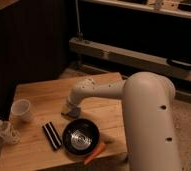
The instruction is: Place the white sponge in the ceramic cup
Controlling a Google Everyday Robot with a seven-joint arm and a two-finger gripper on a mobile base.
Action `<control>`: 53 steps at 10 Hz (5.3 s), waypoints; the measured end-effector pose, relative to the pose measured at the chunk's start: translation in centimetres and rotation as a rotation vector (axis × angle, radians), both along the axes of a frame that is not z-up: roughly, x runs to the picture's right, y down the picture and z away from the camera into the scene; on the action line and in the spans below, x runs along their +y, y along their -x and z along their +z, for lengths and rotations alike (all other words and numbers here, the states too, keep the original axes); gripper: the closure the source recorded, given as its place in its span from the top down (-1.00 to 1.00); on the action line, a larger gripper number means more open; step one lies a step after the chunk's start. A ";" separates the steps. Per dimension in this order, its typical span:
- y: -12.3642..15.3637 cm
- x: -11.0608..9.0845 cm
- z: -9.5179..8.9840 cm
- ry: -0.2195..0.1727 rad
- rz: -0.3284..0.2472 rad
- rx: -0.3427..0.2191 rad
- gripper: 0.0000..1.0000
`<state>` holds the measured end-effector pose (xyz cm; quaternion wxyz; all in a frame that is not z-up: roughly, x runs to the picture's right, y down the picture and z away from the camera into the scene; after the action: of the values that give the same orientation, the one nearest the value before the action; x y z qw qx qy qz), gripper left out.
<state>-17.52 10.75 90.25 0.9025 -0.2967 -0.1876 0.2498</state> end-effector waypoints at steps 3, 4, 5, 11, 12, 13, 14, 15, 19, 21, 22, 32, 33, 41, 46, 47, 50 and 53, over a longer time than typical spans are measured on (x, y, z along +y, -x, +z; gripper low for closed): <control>0.0 0.0 0.0 0.000 0.000 0.000 -1.00; 0.0 0.0 0.0 0.000 0.000 0.000 -1.00; 0.0 0.0 0.0 0.000 0.000 0.000 -1.00; 0.0 0.0 0.0 0.000 0.000 0.000 -1.00; 0.0 0.0 0.0 0.001 0.000 0.000 -1.00; 0.0 0.0 0.0 0.001 0.000 0.000 -1.00; 0.0 0.0 0.0 0.001 0.000 0.000 -1.00; 0.0 0.0 0.0 0.001 0.000 0.000 -1.00; 0.0 0.0 0.0 0.001 0.000 0.000 -1.00; 0.0 0.0 0.0 0.001 0.000 0.000 -1.00; 0.0 0.0 0.0 0.001 0.000 0.000 -1.00; 0.0 0.0 0.0 0.001 0.000 0.000 -1.00; 0.0 0.0 0.0 0.001 0.000 0.000 -1.00; 0.0 0.0 0.0 0.001 0.000 0.000 -1.00; 0.0 0.0 0.0 0.001 0.000 0.000 -1.00; 0.0 0.0 0.0 0.001 0.000 0.000 -1.00; 0.0 0.0 -0.1 0.000 -0.001 -0.001 -1.00; 1.0 -0.1 -2.5 -0.069 -0.031 -0.036 -1.00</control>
<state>-18.49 10.63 87.77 0.9123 -0.2727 -0.2078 0.2239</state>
